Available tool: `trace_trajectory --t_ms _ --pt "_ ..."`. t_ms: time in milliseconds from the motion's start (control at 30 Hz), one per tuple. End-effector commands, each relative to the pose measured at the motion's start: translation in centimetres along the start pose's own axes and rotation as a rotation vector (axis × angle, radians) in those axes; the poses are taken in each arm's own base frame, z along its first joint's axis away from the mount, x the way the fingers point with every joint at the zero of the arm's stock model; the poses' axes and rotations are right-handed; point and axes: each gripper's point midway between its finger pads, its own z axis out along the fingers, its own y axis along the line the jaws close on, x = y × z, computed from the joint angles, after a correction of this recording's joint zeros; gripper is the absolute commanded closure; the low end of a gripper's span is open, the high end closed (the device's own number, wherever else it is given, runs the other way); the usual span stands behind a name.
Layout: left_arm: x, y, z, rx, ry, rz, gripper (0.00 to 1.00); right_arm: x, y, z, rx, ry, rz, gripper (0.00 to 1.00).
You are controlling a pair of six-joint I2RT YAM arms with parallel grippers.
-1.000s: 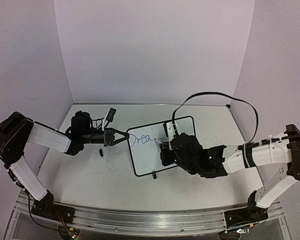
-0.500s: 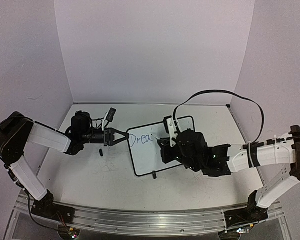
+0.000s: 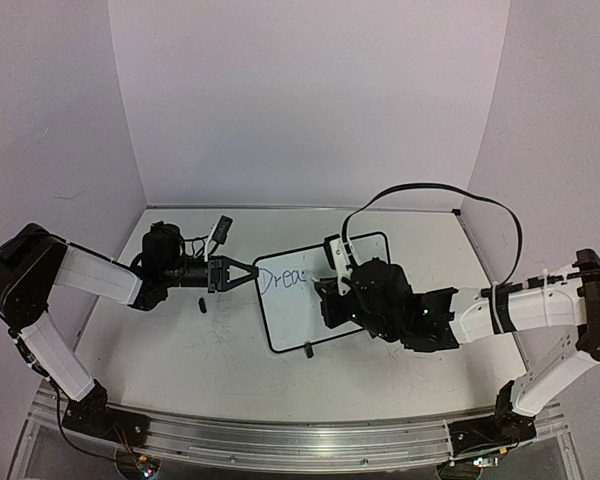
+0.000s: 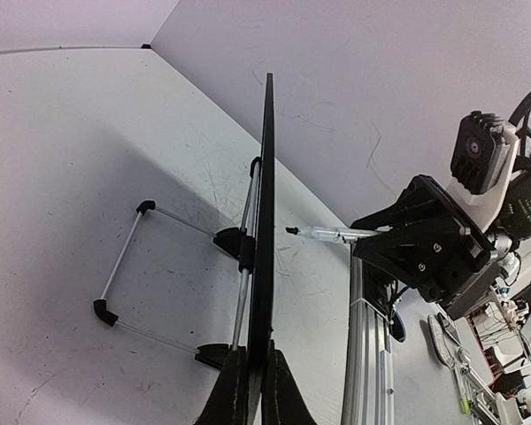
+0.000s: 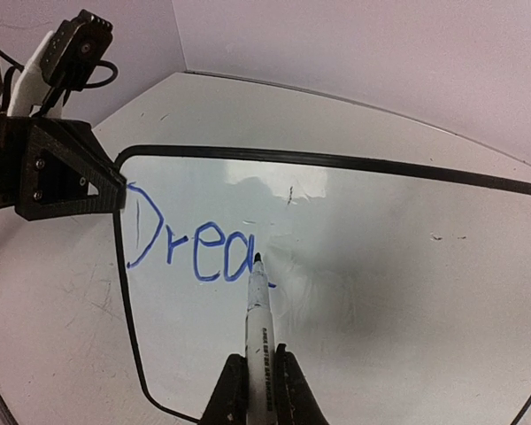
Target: Write a sentence on the whiteboard
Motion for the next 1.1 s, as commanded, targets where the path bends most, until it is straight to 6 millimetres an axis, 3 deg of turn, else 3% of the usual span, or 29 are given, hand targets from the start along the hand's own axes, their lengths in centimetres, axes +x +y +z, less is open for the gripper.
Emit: trace_trajectory --t_ms 0,667,1067 --pt "-1.3 -1.7 0.1 0.054 -0.005 0.028 1.0 -2.0 -0.1 -0.2 0.009 -0.06 0.0 1.0" --pt "-1.3 -1.8 0.1 0.057 -0.002 0.03 1.0 -3.0 -0.4 1.0 0.054 -0.076 0.014 1.0" --pt "-1.3 -1.9 0.1 0.06 -0.001 0.033 1.0 -2.0 -0.4 1.5 0.054 -0.052 0.019 1.0"
